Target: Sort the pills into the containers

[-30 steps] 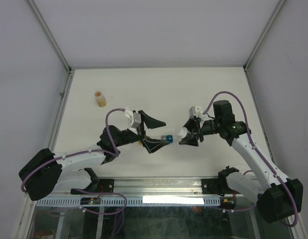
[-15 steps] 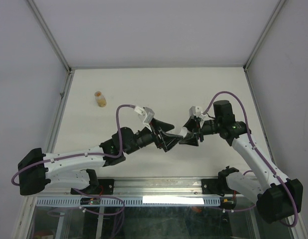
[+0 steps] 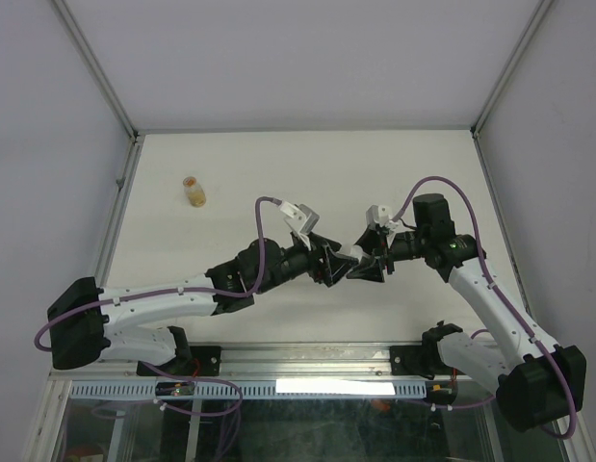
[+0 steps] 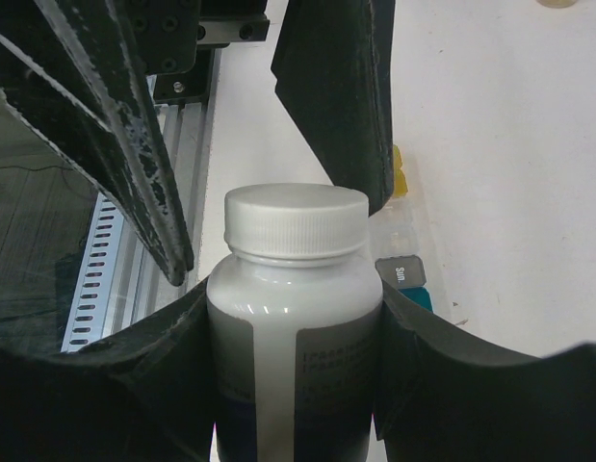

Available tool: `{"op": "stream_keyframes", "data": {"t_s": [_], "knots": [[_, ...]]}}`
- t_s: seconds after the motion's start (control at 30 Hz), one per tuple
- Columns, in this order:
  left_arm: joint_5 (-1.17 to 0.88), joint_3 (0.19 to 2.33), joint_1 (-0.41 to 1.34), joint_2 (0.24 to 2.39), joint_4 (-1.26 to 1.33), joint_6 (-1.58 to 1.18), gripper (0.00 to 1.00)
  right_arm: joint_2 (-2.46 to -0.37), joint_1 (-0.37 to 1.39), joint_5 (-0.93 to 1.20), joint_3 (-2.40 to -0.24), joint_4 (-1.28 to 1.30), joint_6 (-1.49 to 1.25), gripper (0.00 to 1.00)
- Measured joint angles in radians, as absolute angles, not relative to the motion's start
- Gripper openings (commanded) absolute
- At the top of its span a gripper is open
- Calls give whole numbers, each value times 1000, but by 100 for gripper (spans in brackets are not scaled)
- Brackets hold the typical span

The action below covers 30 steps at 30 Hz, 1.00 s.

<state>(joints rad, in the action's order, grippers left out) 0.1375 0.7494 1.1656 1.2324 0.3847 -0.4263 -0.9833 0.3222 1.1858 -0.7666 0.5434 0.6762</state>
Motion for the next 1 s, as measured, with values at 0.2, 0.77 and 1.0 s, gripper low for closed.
{"op": "stream_keyframes", "data": {"t_s": [0.2, 0.77, 1.0], "knots": [[129, 757, 1166, 1245, 381, -418, 42, -983, 322, 1186, -767, 543, 676, 0], [-461, 757, 978, 1301, 477, -44, 31, -983, 321, 1201, -767, 562, 683, 0], [-715, 860, 921, 1376, 374, 237, 75, -983, 317, 1193, -767, 577, 686, 0]]}}
